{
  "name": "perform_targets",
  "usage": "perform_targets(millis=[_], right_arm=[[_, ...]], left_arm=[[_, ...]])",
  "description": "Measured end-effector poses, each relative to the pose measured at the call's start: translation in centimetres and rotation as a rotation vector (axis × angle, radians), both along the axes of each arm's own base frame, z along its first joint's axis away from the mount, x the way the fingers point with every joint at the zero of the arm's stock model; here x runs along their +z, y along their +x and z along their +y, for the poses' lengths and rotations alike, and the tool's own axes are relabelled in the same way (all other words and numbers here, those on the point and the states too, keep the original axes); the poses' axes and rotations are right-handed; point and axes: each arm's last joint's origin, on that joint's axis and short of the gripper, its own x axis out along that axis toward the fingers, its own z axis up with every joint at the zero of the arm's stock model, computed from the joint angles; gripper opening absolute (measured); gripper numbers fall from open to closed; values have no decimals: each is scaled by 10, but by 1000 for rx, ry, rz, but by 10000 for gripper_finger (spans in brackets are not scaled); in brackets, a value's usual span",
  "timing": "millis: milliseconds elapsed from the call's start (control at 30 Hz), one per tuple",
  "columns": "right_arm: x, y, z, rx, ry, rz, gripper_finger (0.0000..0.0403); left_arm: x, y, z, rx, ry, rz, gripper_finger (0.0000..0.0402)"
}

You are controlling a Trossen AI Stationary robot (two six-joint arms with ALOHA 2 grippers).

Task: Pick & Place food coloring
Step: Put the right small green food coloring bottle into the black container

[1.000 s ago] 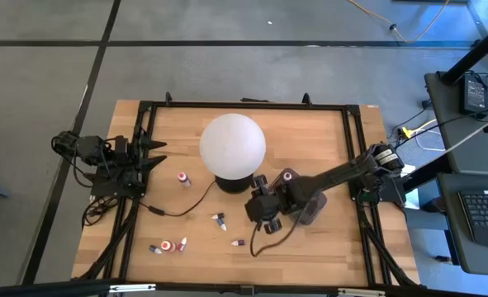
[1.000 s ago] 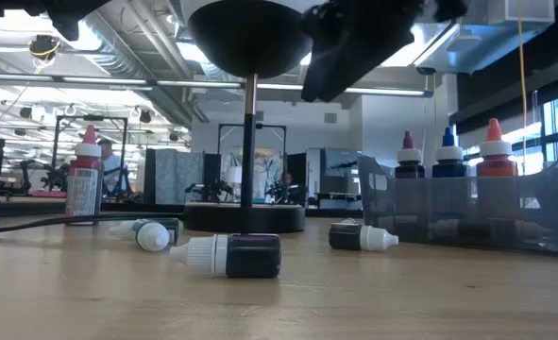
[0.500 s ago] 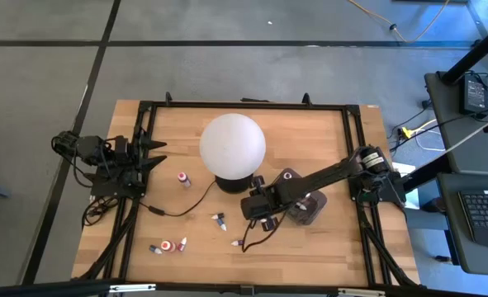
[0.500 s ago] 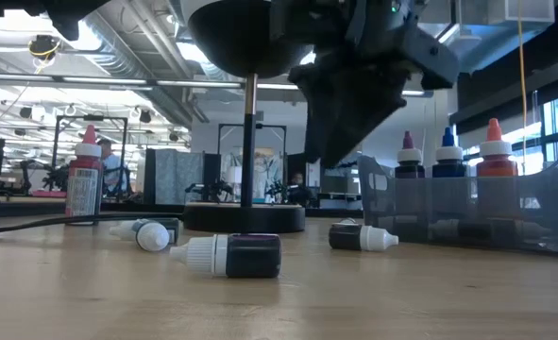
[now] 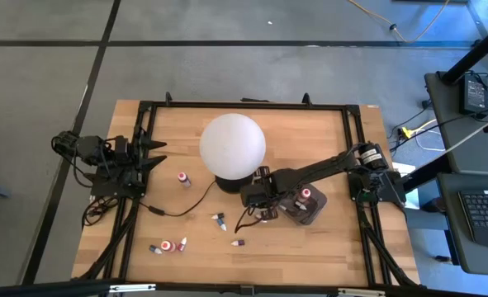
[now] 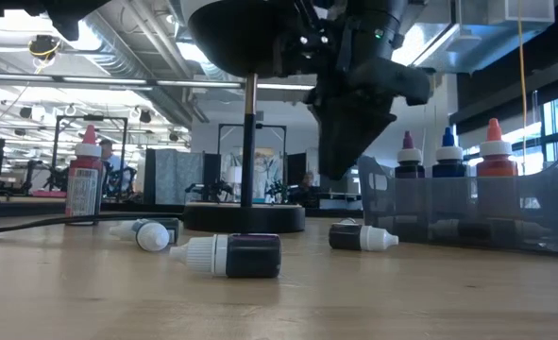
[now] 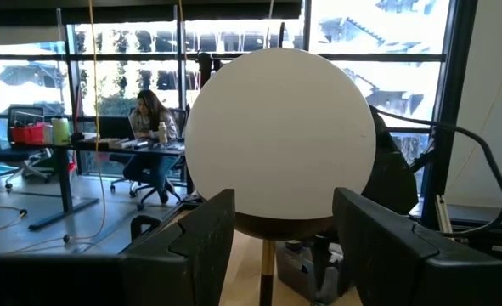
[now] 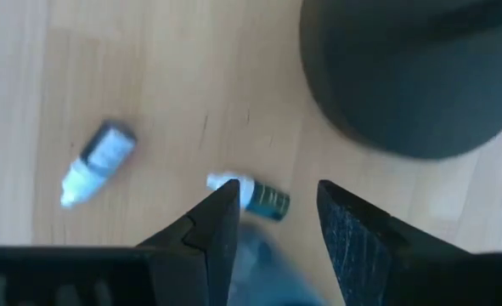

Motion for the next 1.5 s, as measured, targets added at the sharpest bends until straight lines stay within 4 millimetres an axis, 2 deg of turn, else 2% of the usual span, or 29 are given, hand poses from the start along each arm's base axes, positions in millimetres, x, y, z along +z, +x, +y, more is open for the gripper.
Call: perform_targets(millis=[667, 833, 1100, 1500], right_arm=[[-2, -26, -6, -126, -42, 252, 161], [0, -24, -5, -66, -47, 247, 161], [19, -10, -2, -20, -26, 150, 161], [-14, -7, 3, 177, 4, 60, 161]], left_arm=[[0, 0, 0, 1, 0, 0, 196], [0, 0, 0, 0, 0, 0, 196], [0, 0, 0, 0, 0, 0, 196], [0, 0, 0, 1, 0, 0, 196]])
